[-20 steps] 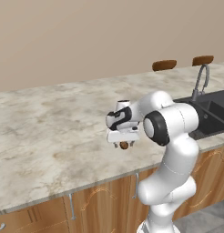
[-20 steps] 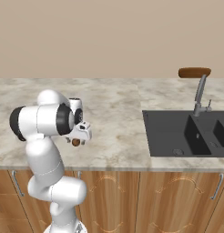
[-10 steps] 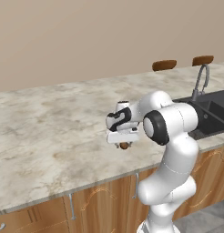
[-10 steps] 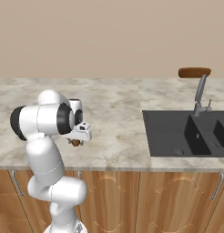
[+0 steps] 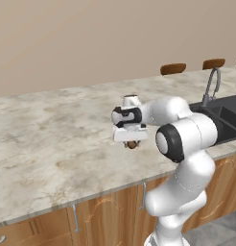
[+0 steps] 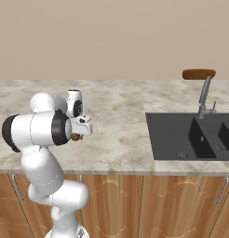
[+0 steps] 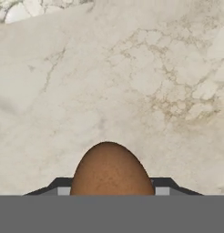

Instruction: Gather the eggs and milk located in the vicinity of the sink area and place them right next to the bowl.

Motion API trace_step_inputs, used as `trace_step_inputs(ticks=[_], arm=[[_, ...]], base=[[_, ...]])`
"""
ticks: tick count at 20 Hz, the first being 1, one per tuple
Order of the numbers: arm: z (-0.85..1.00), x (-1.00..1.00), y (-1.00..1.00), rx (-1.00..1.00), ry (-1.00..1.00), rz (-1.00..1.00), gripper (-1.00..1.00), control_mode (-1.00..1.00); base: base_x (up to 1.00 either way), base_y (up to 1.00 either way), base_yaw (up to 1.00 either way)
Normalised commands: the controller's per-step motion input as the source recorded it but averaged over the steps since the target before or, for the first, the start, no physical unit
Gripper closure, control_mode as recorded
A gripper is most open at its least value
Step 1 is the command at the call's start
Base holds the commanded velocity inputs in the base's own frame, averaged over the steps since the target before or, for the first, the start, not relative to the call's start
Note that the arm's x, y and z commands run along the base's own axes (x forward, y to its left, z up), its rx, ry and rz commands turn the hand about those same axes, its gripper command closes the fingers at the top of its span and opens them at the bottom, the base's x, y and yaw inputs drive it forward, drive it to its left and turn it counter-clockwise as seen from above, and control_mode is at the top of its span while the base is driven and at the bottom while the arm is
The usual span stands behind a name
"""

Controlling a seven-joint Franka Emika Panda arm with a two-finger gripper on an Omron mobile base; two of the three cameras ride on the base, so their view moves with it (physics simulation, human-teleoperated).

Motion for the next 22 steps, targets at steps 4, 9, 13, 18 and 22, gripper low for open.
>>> trace_step_inputs(ticks=[4, 9, 13, 18, 22], arm=[[1.0, -0.41, -0.25, 0.0, 0.0, 0.04, 1.0, -1.0], [0.92, -0.68, -0.32, 0.01, -0.02, 0.08, 1.0, -1.0], [0.73, -0.9, -0.22, 0.04, -0.14, 0.12, 1.0, -1.0], [0.12, -0.54, -0.08, 0.03, -0.2, 0.06, 1.0, -1.0], [0.0, 0.0, 0.0, 0.0, 0.0, 0.0, 1.0, -1.0]], base=[[0.0, 0.0, 0.0], [0.0, 0.0, 0.0], [0.0, 0.0, 0.0], [0.0, 0.0, 0.0], [0.0, 0.0, 0.0]])
